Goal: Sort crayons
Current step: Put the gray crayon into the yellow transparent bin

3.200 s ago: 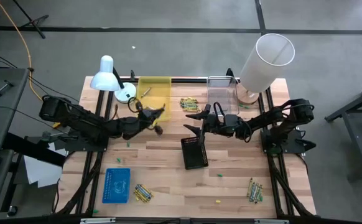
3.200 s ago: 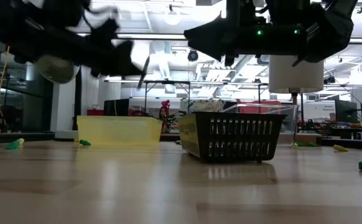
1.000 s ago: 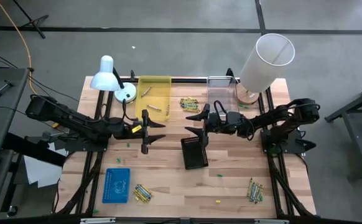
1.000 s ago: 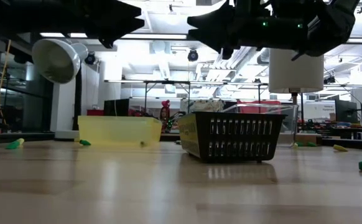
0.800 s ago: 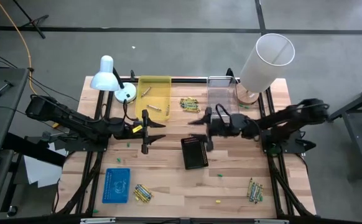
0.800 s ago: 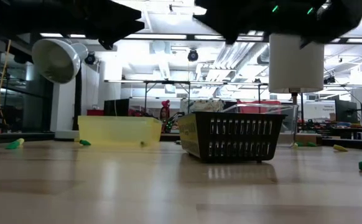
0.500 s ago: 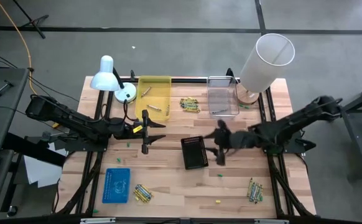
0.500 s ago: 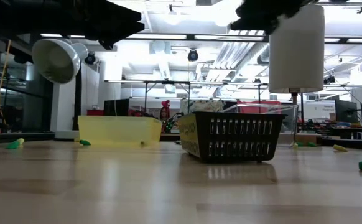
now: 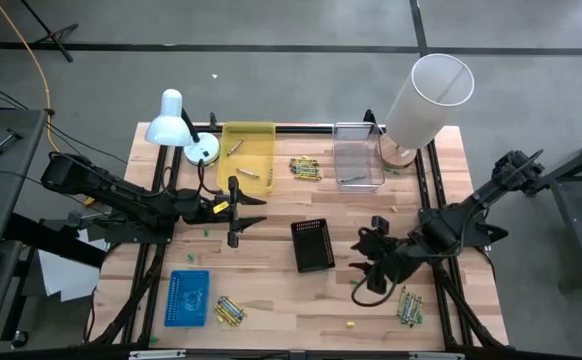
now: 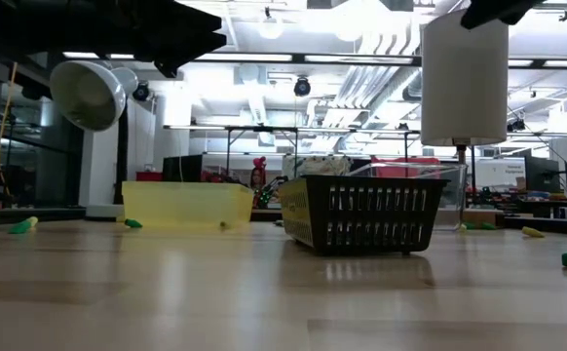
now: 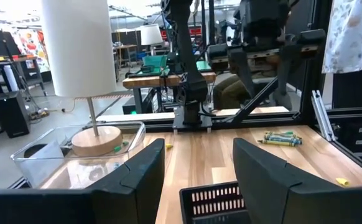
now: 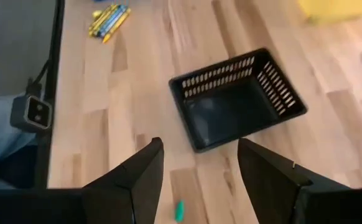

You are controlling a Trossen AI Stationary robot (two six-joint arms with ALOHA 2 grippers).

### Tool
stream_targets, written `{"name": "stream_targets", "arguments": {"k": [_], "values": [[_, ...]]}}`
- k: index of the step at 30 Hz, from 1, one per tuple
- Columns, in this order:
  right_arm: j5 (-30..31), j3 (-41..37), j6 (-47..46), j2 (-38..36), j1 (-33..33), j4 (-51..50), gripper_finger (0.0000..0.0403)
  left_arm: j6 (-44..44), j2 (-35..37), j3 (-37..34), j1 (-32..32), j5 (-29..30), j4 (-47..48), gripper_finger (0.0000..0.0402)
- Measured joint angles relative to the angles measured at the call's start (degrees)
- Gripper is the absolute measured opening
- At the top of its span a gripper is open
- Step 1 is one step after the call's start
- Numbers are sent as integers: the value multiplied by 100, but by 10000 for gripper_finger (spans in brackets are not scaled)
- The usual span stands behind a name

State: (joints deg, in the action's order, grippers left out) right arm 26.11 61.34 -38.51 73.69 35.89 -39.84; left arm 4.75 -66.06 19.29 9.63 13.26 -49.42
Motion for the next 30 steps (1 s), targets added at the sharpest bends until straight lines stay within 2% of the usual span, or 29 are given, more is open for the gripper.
{"name": "stream_targets", "arguments": {"k": [3, 5, 6, 8, 12, 18, 22, 25, 30], "values": [[786, -34, 287, 12, -86, 130, 200, 4, 0, 0, -7, 0, -24, 174], [1459, -58, 640, 113, -402, 338, 200, 74, 0, 0, -30, 0, -66, 174], [1565, -60, 897, 185, -650, 496, 200, 103, 0, 0, -43, 0, -78, 174], [1300, -66, 1508, 352, -1267, 960, 200, 141, 0, 0, -69, 0, -98, 174], [101, 111, 2372, 826, -2713, 1683, 200, 151, 20, 2, -165, 0, -114, 174], [-1200, 901, 2815, 1668, -4738, 1628, 200, 151, 24, 2, -256, 2, -107, 174], [-1914, 1540, 2981, 2455, -5553, 1434, 200, 148, 34, 2, -235, -21, -100, 174], [-1932, 2097, 3404, 3173, -5734, 1021, 200, 144, 50, 4, -166, -77, -114, 174], [-1332, 3037, 4061, 4264, -5767, -51, 200, 147, 50, 4, -66, -87, -110, 174]]}}
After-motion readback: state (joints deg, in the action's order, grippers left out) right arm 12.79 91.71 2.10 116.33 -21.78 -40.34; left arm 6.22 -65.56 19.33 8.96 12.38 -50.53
